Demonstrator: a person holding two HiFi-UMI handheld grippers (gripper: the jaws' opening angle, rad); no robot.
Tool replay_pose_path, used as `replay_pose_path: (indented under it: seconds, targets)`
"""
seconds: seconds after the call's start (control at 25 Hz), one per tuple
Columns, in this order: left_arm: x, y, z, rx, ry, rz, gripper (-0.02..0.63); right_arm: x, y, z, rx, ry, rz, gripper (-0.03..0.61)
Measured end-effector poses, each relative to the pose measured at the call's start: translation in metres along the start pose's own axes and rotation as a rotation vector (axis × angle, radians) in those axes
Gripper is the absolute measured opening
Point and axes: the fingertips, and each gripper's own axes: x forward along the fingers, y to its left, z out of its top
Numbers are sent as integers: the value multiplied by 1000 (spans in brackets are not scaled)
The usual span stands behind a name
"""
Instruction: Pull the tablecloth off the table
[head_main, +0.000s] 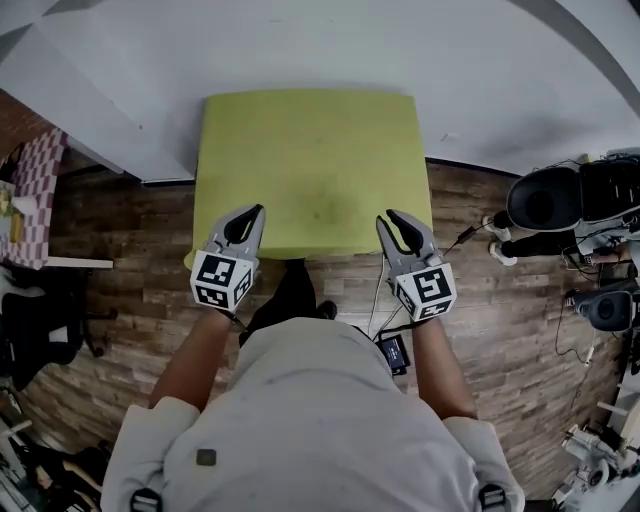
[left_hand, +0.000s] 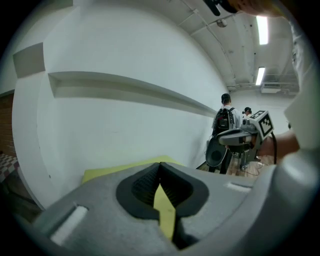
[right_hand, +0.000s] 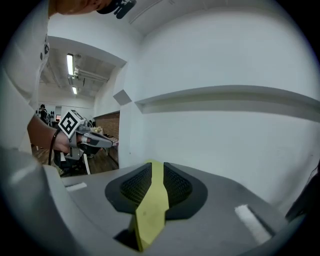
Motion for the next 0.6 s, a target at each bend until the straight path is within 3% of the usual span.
replay_pose_path:
  seconds: [0.16,0.6]
  targets:
    - [25,34,-31,-33,88,-2,31,38,-15,-34,22,110,11,110]
    - [96,115,-142,-93,406,7,206,129,-72,-166,80,487,66,262]
